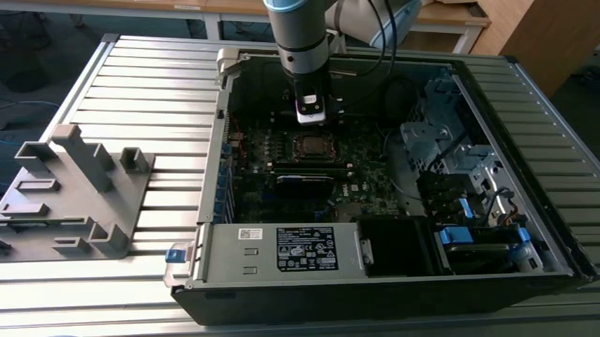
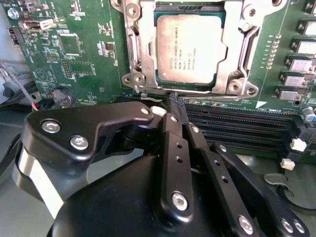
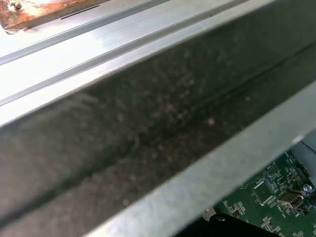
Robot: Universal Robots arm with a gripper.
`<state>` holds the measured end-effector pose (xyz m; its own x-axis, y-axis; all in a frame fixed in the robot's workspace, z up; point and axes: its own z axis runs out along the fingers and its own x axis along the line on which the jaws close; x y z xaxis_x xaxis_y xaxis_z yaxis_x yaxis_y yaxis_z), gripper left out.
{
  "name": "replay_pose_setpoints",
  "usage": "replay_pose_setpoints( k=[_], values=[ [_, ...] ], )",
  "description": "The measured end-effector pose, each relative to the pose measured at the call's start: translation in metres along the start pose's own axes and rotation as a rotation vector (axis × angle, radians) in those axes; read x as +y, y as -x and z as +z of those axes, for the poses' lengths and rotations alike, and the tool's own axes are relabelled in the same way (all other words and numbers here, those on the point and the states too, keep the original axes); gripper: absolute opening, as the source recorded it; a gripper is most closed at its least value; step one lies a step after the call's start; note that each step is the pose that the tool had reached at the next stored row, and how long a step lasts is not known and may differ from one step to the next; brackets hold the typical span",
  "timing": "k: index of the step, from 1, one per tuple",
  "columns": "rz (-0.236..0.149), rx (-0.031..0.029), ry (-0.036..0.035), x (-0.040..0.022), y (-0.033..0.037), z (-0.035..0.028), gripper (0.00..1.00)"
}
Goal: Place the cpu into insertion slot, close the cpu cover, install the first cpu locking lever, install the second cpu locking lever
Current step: 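Install the first cpu locking lever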
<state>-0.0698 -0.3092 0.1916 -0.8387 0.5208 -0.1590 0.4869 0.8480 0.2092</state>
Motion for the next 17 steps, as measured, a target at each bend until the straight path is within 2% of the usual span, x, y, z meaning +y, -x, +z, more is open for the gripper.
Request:
replay_pose_setpoints(
  k=[4,9,17],
  values=[
    [0.000,0.0000,0.0002,0.0008,0.0006,-0.0037,0.11],
    [0.000,0.0002,0.0025,-0.0012,-0.0028,-0.0042,0.11],
    [0.001,0.0014,0.0047,0.0002,-0.0045,-0.0037,0.11]
  ],
)
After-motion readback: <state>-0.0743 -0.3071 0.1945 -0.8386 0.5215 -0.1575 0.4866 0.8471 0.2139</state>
